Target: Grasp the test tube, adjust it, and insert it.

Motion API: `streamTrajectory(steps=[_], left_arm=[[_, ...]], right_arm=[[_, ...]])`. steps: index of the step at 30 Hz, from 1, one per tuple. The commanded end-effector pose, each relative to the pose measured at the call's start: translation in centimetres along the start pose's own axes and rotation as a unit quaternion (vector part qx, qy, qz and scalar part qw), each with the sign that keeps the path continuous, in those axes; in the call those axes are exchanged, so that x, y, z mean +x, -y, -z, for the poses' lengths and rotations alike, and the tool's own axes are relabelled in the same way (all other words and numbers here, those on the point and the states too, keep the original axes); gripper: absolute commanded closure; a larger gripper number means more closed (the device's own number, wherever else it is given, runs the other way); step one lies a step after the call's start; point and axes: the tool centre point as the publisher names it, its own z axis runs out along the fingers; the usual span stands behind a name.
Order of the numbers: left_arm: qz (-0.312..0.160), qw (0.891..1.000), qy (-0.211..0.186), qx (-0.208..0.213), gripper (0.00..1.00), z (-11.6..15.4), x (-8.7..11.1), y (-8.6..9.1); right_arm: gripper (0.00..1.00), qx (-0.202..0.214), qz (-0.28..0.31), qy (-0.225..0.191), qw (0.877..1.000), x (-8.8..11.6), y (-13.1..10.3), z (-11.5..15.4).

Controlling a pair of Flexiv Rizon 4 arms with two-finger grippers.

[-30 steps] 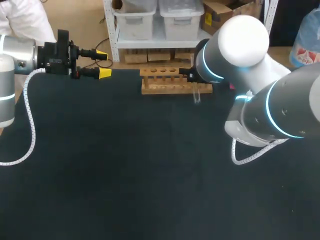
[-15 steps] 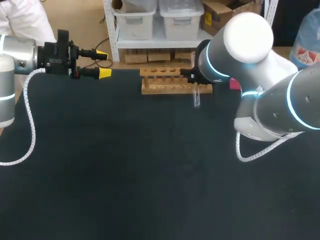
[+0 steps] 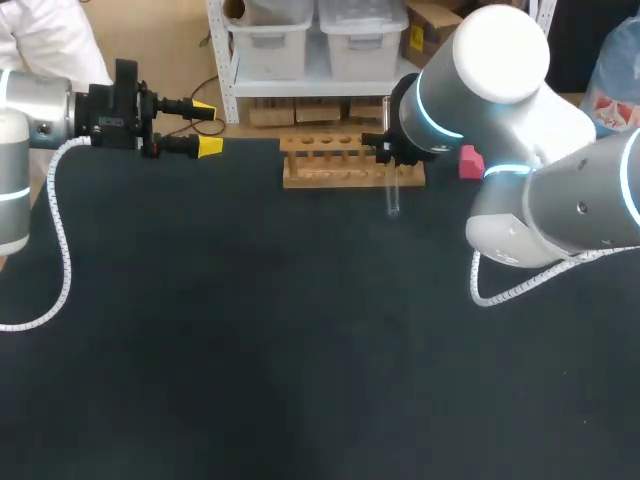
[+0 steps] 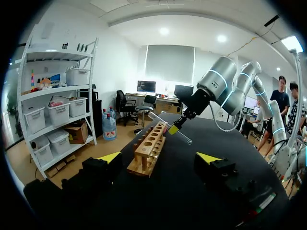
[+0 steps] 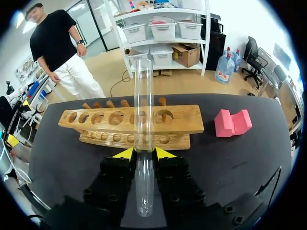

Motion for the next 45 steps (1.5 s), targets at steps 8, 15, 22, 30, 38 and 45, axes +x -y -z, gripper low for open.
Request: streamTrajectory(steps=[8,15,22,30,38,45], left_arm=[[-0.001,1.000,0.002,-0.002,0.00,0.0,0.1,0.1],[-0.001,1.000,0.002,-0.002,0.00,0.0,0.1,0.1],[-0.001,1.000,0.002,-0.002,0.00,0.0,0.1,0.1],[-0.001,1.000,0.002,-0.002,0.00,0.0,0.1,0.1],[-0.001,1.000,0.002,-0.002,0.00,0.0,0.1,0.1],[-0.001,1.000,0.002,-0.002,0.00,0.0,0.1,0.1]], right_arm=[[1.00,-0.002,0.001,-0.077,0.997,-0.1,0.4,-0.3],[1.00,-0.002,-0.005,-0.073,0.997,-0.1,0.5,0.3],[1.00,0.011,-0.014,-0.057,0.998,0.1,0.5,1.2],[1.00,0.035,-0.026,0.016,0.999,-0.3,0.8,3.2],[1.00,0.037,-0.044,0.086,0.995,-0.6,1.5,4.7],[1.00,0.043,-0.036,0.148,0.987,-1.1,2.2,5.9]])
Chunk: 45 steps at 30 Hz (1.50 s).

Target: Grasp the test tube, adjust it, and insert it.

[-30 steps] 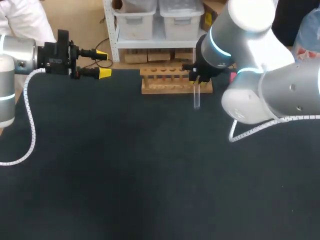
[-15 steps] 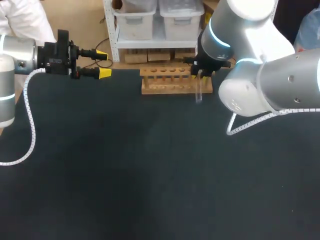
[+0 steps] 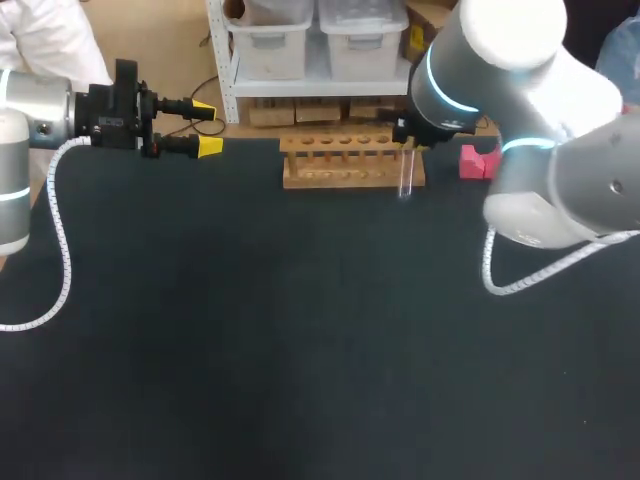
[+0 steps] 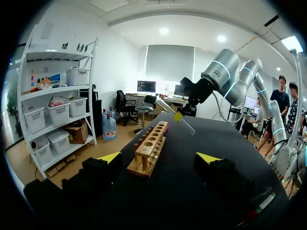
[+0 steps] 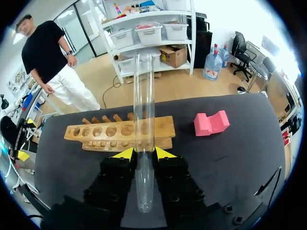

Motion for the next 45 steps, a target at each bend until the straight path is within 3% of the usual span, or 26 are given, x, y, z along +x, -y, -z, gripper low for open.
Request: streamTrajectory(steps=[1,11,23,40,45], left_arm=[[-0.001,1.000,0.002,-0.002,0.00,0.0,0.1,0.1],[-0.001,1.000,0.002,-0.002,0.00,0.0,0.1,0.1],[-0.001,1.000,0.002,-0.002,0.00,0.0,0.1,0.1],[-0.001,1.000,0.002,-0.002,0.00,0.0,0.1,0.1],[-0.001,1.000,0.002,-0.002,0.00,0.0,0.1,0.1]], right_arm=[[1.00,0.002,0.007,0.134,0.991,0.5,0.8,1.1],[1.00,-0.012,0.061,0.200,0.978,-0.3,0.9,1.6],[1.00,-0.019,0.048,0.252,0.966,-0.3,1.3,1.9],[1.00,-0.026,0.088,0.339,0.936,-1.4,2.0,2.6],[1.00,-0.027,0.086,0.347,0.934,-1.3,2.2,2.7]])
